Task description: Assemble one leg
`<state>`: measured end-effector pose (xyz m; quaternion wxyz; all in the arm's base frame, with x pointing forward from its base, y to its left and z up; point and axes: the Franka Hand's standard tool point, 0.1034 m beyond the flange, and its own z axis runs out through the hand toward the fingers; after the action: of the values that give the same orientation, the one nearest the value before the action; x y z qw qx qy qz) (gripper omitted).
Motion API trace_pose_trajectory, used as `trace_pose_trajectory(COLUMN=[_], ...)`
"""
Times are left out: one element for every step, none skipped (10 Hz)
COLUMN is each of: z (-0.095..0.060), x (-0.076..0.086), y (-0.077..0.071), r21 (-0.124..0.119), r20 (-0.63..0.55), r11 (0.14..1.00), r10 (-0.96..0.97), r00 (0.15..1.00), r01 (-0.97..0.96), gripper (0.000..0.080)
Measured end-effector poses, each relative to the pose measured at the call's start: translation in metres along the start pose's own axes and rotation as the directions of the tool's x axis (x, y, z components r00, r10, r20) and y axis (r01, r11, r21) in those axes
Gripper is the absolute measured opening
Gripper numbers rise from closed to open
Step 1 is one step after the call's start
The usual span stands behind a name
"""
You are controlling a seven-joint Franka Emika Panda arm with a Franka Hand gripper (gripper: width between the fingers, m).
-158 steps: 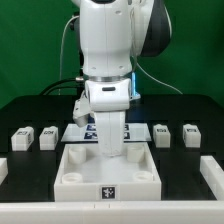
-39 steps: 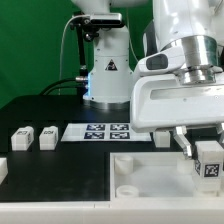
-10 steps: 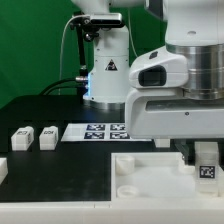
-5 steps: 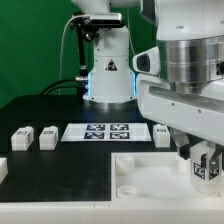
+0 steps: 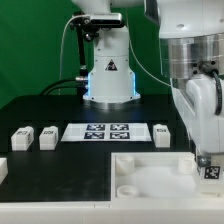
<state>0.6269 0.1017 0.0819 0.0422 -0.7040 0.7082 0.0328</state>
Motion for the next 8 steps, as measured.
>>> trace_pose_trajectory(z=[0.001, 0.004, 0.006, 0.006, 0.006, 0.006, 0.006, 0.004], x=[-0.002, -0.008, -0.013, -0.011, -0.010, -0.010, -0.010, -0.015], y=[0.001, 0.007, 0.008, 0.007, 0.007, 0.007, 0.008, 0.007], r21=[-0.007, -0.059, -0.081, -0.083, -0.086, -0.089, -0.094, -0.125], r20=[-0.005, -0.038, -0.036, -0.028, -0.019, -0.012, -0.001, 0.013], r11=[0.999, 0.959, 0.902, 0.844, 0.786, 0.721, 0.614, 0.401], r10=[-0.035, -0.281, -0.427, -0.534, -0.616, -0.691, -0.787, -0.914], r00=[0.999, 0.959, 0.903, 0.845, 0.788, 0.723, 0.617, 0.406], r01=[0.035, 0.279, 0.424, 0.530, 0.612, 0.688, 0.784, 0.907], gripper=[0.0312, 0.0546, 0.0546, 0.0625, 0.0642, 0.0648, 0.0648, 0.0648])
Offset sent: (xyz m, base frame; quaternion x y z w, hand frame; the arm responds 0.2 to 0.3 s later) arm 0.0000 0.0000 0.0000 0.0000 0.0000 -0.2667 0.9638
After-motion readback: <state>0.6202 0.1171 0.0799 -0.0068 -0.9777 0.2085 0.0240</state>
